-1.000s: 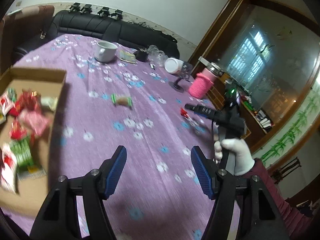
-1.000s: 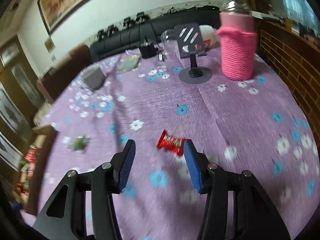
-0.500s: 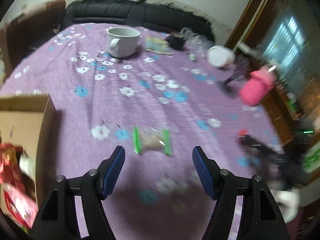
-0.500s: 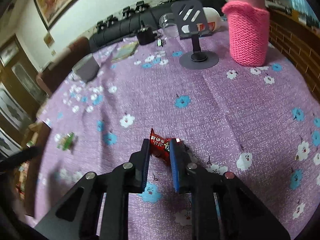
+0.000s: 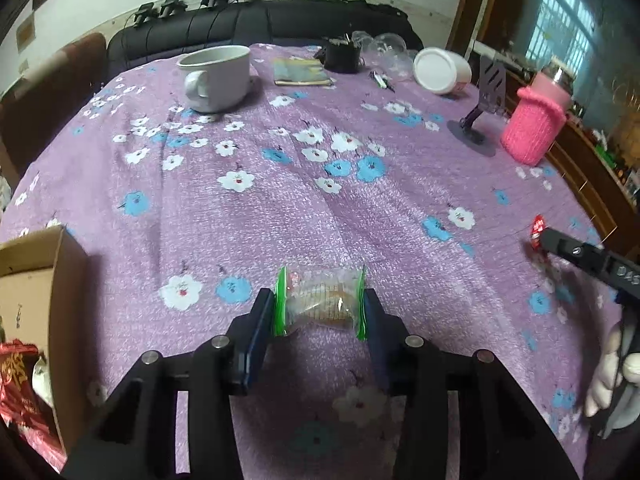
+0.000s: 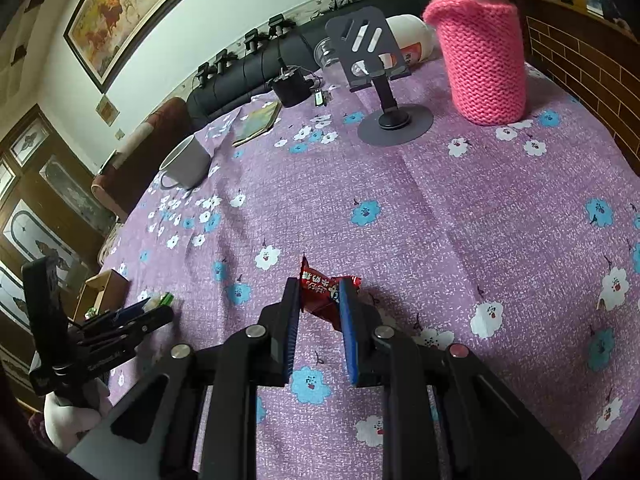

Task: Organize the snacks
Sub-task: 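Drop the clear candy and red candy into the cardboard box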

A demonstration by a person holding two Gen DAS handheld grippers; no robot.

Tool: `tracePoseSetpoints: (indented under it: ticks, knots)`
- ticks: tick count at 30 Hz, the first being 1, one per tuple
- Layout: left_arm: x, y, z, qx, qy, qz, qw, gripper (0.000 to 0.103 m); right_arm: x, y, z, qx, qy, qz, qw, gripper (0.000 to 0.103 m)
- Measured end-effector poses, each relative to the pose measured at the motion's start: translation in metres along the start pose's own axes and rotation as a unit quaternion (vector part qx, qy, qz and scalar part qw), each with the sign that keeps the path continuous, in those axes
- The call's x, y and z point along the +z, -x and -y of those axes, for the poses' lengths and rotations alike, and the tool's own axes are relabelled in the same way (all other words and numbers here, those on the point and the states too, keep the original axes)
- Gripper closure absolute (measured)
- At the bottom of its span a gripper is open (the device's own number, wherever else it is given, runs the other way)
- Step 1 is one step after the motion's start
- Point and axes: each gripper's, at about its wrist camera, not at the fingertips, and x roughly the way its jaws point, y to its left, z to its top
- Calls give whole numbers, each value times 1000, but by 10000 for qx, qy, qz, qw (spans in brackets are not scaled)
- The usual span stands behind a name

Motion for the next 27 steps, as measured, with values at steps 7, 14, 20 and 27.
tracePoseSetpoints:
  ticks: [7, 14, 20, 27]
  knots:
    - [-24, 66, -22, -431, 394, 437, 9973, 65, -3, 2, 1, 437, -213, 2, 9988, 82]
    - [-74, 145, -88, -413, 1132, 1005, 9876, 65, -14, 10, -36, 651, 31, -11, 9979, 82]
    - [-108, 169, -154, 230, 1784, 1131, 9772, 64, -50, 14, -129, 1272, 698, -368, 9887, 82]
    - [-129, 157, -196, 246, 2404, 973, 9655, 56, -94, -10, -241, 1827, 1528, -970, 9664, 81]
